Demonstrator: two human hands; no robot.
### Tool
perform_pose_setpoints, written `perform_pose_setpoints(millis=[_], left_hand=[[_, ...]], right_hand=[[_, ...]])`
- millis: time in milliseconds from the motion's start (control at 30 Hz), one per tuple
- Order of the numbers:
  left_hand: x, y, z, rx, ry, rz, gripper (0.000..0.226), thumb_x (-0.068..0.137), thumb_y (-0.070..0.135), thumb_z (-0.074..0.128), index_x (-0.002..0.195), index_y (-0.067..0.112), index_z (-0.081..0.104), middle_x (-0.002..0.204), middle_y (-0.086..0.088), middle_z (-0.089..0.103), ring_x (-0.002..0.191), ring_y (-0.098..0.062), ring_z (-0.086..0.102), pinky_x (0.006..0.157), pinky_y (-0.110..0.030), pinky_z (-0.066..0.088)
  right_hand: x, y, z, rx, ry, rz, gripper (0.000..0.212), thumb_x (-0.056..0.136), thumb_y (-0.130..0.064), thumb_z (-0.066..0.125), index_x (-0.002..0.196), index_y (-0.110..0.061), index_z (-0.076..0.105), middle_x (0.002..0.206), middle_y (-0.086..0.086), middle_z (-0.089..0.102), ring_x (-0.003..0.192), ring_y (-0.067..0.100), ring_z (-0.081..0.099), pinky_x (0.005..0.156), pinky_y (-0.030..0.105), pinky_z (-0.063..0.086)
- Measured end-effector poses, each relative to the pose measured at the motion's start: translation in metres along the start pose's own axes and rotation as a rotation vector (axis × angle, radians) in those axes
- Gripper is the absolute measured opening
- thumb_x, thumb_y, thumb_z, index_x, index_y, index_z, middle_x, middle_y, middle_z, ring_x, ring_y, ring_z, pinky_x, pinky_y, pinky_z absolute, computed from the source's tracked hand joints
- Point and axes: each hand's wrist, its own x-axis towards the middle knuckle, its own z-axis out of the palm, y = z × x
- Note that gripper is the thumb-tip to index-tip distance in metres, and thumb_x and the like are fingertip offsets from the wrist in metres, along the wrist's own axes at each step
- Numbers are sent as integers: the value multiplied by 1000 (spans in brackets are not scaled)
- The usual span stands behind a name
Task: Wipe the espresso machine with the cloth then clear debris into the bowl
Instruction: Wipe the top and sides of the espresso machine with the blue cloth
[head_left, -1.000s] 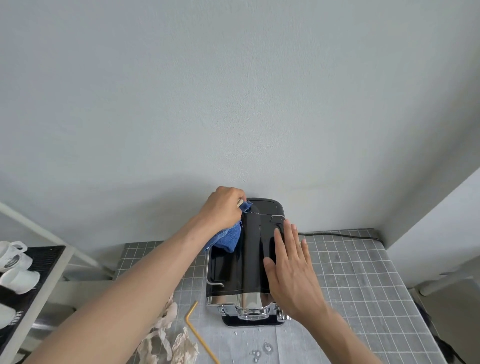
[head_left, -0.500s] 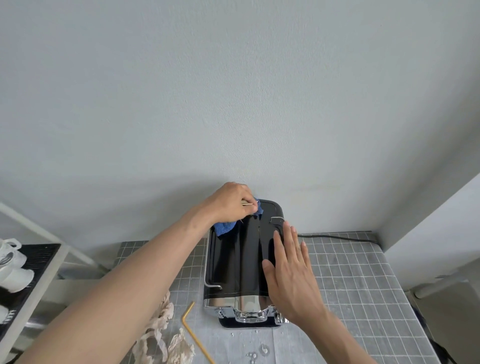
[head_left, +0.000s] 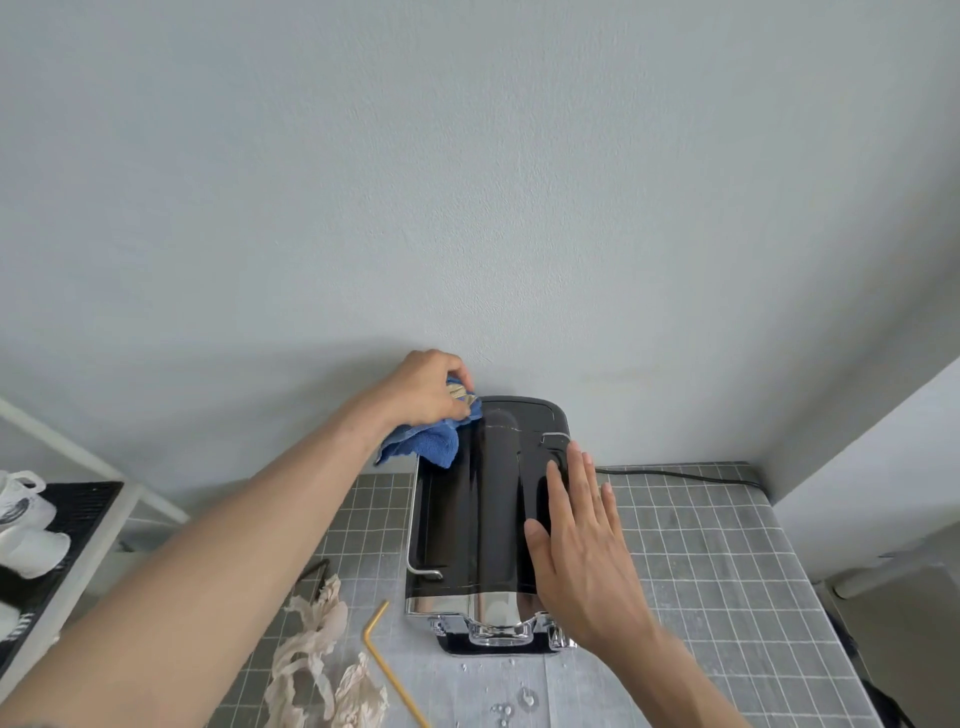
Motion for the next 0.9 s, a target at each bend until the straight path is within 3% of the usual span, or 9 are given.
perform_pose_setpoints(millis=[167, 333, 433, 500, 633, 767, 833, 900], left_hand=[[7, 26, 20, -111, 53, 105, 23, 80, 26, 87, 101, 29, 77, 95, 10, 69, 79, -5, 62, 65, -20, 45], [5, 5, 13, 86, 41, 131, 22, 88, 41, 79, 108, 32, 78, 98, 2, 57, 91, -17, 54, 76, -32, 43], [-6, -11, 8, 150, 72, 65, 21, 89, 48, 75, 108, 40, 77, 92, 9, 53, 89, -16, 53, 76, -33, 46], [-13, -20, 3, 138, 70, 17, 21, 89, 45, 76, 108, 37, 78, 94, 9, 60, 87, -17, 56, 73, -31, 44], [-20, -32, -8, 145, -9, -87, 23, 89, 31, 79, 111, 23, 80, 100, 4, 66, 91, -19, 62, 80, -29, 49], [-23, -28, -12, 125, -132, -73, 26, 96, 24, 69, 121, 23, 76, 112, -1, 72, 93, -21, 66, 78, -33, 54], [-21, -17, -9, 143, -92, -14, 28, 96, 20, 68, 123, 24, 73, 114, -1, 69, 87, -18, 63, 73, -29, 51], [-17, -3, -2, 128, -10, 44, 26, 94, 18, 70, 118, 26, 73, 113, -2, 68, 90, -19, 63, 76, -34, 55]], right_hand=[[0, -1, -1, -2, -2, 9, 67, 108, -42, 13, 167, -12, -2, 170, 8, -30, 156, 18, -32, 131, 46, -7], [0, -2, -1, 4, 2, 10, 67, 108, -41, 13, 166, -13, -4, 169, 6, -32, 155, 18, -34, 131, 45, -9], [0, -1, 1, 14, 18, 4, 66, 110, -40, 16, 166, -12, -2, 170, 5, -31, 155, 17, -32, 131, 46, -6], [0, 0, 2, 18, 23, 2, 66, 110, -41, 16, 167, -13, -1, 170, 5, -30, 156, 16, -31, 132, 46, -5], [0, 0, 2, 26, 21, 3, 66, 108, -41, 13, 167, -13, -1, 171, 4, -29, 156, 15, -32, 132, 45, -5], [0, 1, 2, 31, 29, -2, 66, 108, -41, 15, 167, -12, 2, 172, 6, -26, 156, 16, -30, 132, 48, -1], [0, 1, 3, 38, 38, -5, 66, 109, -40, 17, 167, -12, 4, 172, 7, -24, 157, 17, -28, 132, 48, 1], [0, 2, 4, 35, 40, -9, 66, 109, -41, 17, 167, -11, 6, 173, 8, -22, 158, 18, -27, 132, 49, 2]])
